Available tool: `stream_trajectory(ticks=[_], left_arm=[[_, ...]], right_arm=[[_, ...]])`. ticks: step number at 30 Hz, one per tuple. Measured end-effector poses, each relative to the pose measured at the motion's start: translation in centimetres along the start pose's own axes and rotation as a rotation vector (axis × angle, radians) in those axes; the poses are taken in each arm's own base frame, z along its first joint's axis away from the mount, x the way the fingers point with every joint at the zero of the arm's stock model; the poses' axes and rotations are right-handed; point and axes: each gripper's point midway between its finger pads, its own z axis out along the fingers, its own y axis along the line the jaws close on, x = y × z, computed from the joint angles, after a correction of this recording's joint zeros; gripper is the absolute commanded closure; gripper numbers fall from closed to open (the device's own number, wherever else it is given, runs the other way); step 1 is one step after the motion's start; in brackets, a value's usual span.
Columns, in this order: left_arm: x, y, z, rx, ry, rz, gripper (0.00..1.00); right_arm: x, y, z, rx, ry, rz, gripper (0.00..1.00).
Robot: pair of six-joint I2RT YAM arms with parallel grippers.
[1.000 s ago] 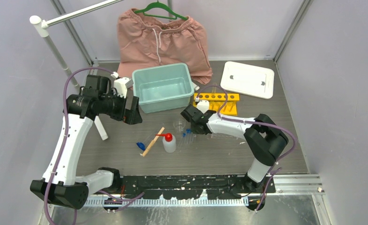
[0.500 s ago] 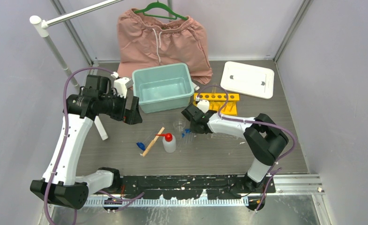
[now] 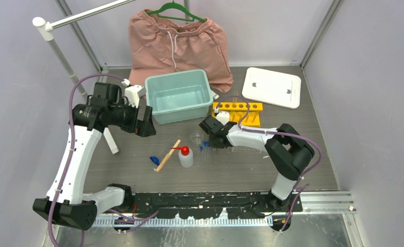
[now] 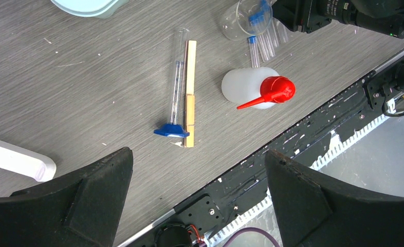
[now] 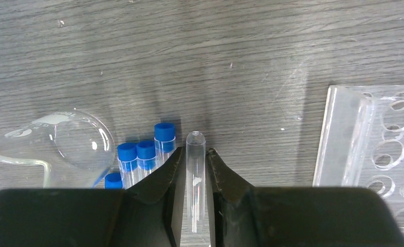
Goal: Organize the chemistry lab equipment
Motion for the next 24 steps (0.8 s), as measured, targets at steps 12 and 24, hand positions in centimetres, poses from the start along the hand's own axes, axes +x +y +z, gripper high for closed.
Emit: stream_trajectory(ticks=[12, 24], left_arm=[[0.0, -0.2, 0.0, 0.012, -0.002, 0.001, 0.0], [-0.1, -2.1, -0.7, 0.099, -0.032, 0.014, 0.09]], right_arm=[[-1.4, -0.9, -3.5, -0.021, -0.039, 0.008, 0.99], [-9.6, 8.1, -17.8, -0.43, -0.283, 0.053, 0.99]])
